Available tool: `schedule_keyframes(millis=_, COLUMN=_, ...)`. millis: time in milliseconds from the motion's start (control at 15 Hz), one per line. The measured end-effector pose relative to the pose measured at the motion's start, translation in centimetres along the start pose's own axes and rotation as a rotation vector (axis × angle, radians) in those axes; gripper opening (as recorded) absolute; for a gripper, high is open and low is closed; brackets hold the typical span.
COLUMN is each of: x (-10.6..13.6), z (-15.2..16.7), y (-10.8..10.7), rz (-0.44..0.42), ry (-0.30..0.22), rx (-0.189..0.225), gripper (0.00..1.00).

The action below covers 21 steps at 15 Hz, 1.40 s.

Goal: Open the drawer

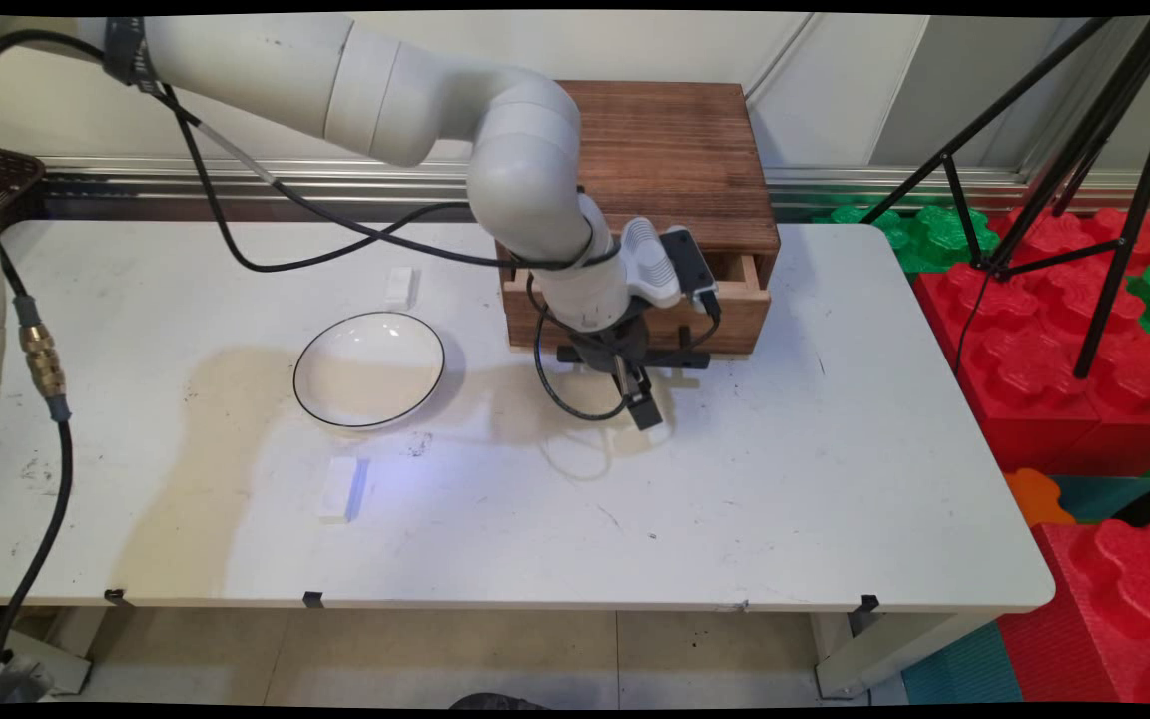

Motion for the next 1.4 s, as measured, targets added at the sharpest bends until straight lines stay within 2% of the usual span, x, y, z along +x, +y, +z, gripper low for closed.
schedule_keyframes(millis=467, x=-1.2, z=-1.2, y=2.8, rz=-0.016, ry=-0.019, rx=-0.019, gripper=1.00)
schedule_keyframes(millis=933, x=-2.3, z=-2.2, y=5.0, rz=0.000, ry=-0.021, rx=-0.025, gripper=1.00)
schedule_keyframes(millis=1400, x=-3.4, z=-3.0, y=7.4, rz=0.027, ry=-0.024, rx=-0.051, gripper=1.00)
